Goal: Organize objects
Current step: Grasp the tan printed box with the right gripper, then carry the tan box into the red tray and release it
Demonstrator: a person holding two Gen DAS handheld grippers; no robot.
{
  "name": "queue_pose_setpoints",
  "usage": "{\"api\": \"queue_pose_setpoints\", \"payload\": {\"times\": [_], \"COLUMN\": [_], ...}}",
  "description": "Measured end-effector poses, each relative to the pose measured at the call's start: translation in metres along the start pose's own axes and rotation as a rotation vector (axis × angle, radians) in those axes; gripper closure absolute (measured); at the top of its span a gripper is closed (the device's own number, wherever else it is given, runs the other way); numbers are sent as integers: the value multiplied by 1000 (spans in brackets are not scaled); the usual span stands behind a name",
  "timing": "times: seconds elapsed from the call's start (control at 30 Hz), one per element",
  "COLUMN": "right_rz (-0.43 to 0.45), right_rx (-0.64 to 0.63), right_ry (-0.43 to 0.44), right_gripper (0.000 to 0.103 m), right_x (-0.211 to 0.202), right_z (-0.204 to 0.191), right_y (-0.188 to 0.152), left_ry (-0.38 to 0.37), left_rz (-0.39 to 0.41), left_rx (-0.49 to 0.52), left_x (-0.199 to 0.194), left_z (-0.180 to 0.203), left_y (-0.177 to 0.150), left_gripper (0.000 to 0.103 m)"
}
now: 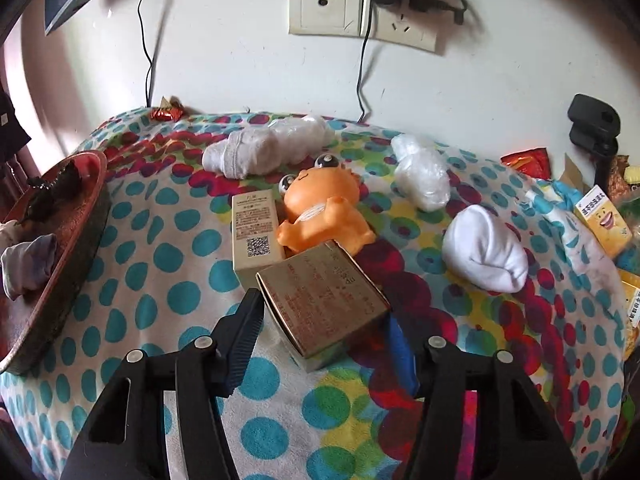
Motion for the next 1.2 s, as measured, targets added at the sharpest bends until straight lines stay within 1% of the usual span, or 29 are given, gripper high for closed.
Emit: {"api": "queue_pose_setpoints", "payload": {"times": [0.1,0.33,0.47,0.63,0.73,0.87,1.03,1.2], "right_rz": [19,65,114,176,207,242,257,258], "right_rx": [-4,19,22,18,5,-24,-57,-85], "right_ry": [-15,-97,-109,-109,-102,-81,-45,11], "right_gripper": [48,48,48,48,48,48,48,48], "right_x": [-10,-46,-77,-112,-127,-142,-145,-136], "right_z": [3,26,34,28,12,-18,-58,-108], "right_y": [-2,-4,6,29,45,66,84,100], "left_ry": [4,5,5,22,31,50,76,97], "left_rz": [-9,-11,-19,-1,9,24,44,46], "left_rx": [8,46,57,61,46,33,21,-2], "left_x": [1,-2,-2,-6,-8,-10,-13,-13], "left_z": [3,15,19,16,10,4,-3,-11], "left_y": [-3,-10,-14,-10,-7,-3,2,4], "left_gripper": [43,43,43,43,43,43,43,43]}}
Point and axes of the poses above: each gripper's, at about its wrist camera, not at the fingertips, and x roughly the way its jaws point, z to its right, y to its top, the point moved 7 cm from there along x, roughly the way its jaws point, and after that the axes turned 3 degrees about -x, right-handed, at the moved point
